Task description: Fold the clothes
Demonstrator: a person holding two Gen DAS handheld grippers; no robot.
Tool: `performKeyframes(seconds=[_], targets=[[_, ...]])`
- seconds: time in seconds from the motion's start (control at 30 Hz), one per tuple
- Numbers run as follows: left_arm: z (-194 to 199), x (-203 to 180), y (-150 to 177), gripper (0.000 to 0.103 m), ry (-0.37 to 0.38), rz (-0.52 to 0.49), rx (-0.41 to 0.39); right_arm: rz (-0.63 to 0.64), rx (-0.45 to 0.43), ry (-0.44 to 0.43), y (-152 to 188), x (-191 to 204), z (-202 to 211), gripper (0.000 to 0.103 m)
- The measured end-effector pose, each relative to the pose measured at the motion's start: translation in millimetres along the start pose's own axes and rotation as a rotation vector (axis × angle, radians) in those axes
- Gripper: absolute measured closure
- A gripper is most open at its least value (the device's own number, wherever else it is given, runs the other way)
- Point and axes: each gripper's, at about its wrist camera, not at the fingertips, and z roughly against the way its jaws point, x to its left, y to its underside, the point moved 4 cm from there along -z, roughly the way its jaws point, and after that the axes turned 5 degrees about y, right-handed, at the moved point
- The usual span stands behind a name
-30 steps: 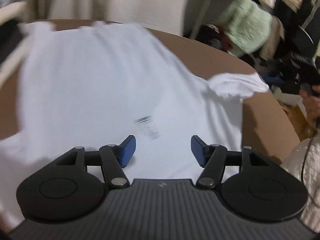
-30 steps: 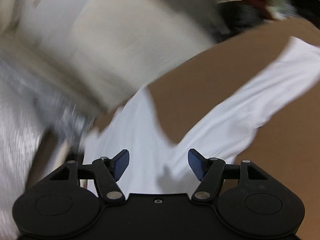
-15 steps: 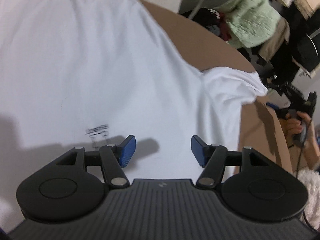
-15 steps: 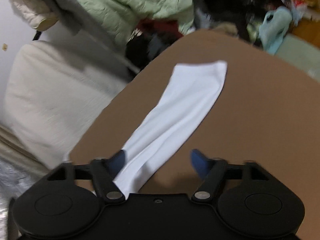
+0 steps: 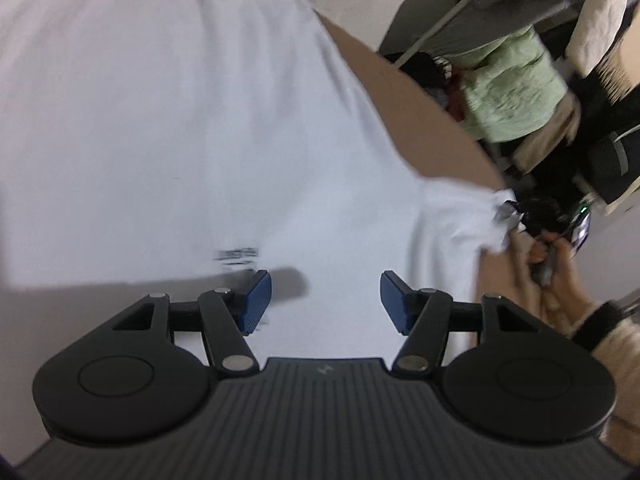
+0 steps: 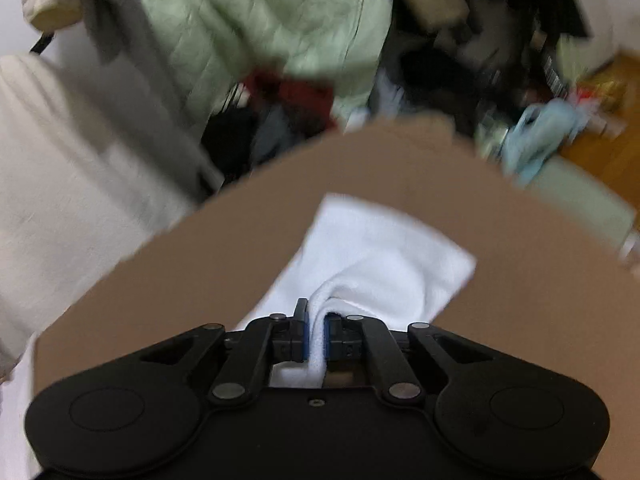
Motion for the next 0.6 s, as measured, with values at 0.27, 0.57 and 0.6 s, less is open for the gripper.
performKeyframes(seconds=[0.27, 0.57, 0.6], targets=[[-60.2, -40.4, 37.6, 0.044, 0.016, -0.122, 0.161, 0.202, -0.099, 0.051, -29.4, 4.6, 14.9, 0.097], [-70.9, -42.3, 40.5, 0.043, 0.032, -0.223, 0.248, 0.466, -0.209, 0.079, -50.5, 63.9, 37.7, 0.097], [-69.4, -39.1, 40.0, 0.043, 0.045, -0.198, 0.234, 0.514, -0.216, 0.085, -49.0, 73.2, 43.7, 0.097]])
